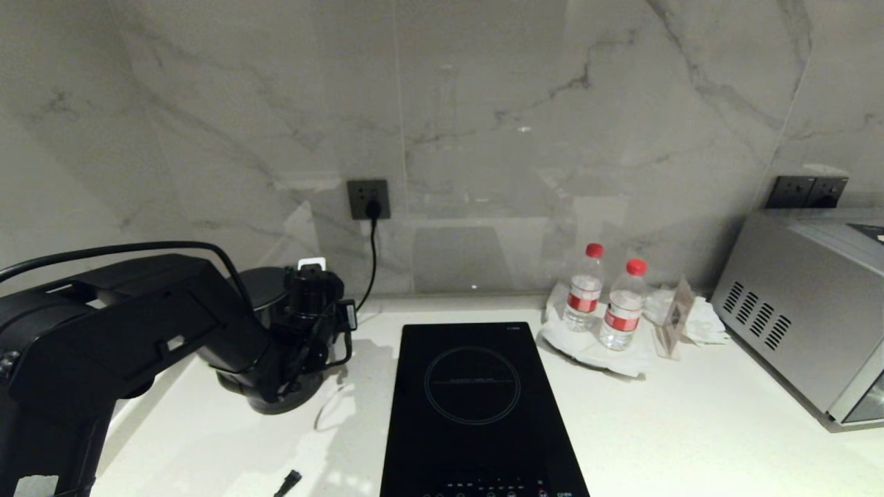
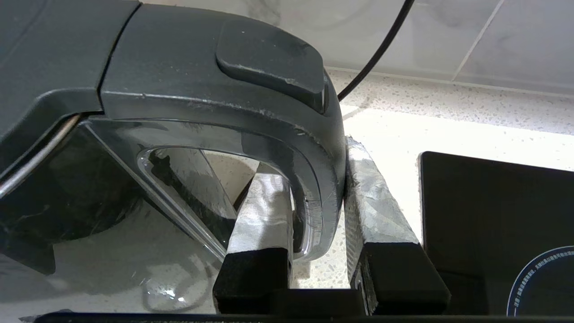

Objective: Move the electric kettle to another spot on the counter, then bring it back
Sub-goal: Place it on the power base

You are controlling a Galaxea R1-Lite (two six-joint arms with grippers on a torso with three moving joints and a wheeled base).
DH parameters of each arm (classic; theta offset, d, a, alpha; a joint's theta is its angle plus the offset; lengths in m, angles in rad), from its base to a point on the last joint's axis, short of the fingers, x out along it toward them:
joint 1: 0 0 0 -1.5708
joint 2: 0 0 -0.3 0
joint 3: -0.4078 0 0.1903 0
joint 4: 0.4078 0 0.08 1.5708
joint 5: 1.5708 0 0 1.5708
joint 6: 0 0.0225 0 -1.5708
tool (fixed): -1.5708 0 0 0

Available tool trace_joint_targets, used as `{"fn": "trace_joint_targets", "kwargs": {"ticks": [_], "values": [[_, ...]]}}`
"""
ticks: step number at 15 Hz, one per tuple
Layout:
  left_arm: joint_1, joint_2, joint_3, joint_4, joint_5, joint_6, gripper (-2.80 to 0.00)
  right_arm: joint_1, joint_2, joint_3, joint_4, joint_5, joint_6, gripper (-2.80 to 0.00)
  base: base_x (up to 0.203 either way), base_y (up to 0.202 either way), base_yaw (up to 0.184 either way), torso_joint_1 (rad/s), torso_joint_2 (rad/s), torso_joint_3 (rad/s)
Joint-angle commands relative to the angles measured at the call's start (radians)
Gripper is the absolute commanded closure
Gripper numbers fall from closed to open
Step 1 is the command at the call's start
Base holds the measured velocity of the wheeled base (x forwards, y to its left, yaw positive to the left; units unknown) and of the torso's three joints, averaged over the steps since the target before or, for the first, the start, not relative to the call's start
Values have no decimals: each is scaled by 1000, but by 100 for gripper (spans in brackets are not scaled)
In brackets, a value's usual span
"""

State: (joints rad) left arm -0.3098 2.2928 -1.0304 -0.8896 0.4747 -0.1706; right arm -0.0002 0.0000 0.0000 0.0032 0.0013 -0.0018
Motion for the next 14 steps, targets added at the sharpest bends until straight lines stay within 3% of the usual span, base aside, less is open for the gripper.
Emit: {"fn": "trace_joint_targets", "kwargs": {"ticks": [1,8,9,14], "values": [[-3,10,-5,-4,7,-2,0,0,0,0,0,0,-1,0,0,0,0,0,0,0],[0,-11,-3,-3,8,-1,0,0,0,0,0,0,-1,0,0,0,0,0,0,0],[5,-9,-3,-3,5,1,-280,0,0,0,0,0,-1,0,0,0,0,0,0,0],[7,-25,-13,-3,-5,43,-280,0,0,0,0,0,-1,0,0,0,0,0,0,0]]}}
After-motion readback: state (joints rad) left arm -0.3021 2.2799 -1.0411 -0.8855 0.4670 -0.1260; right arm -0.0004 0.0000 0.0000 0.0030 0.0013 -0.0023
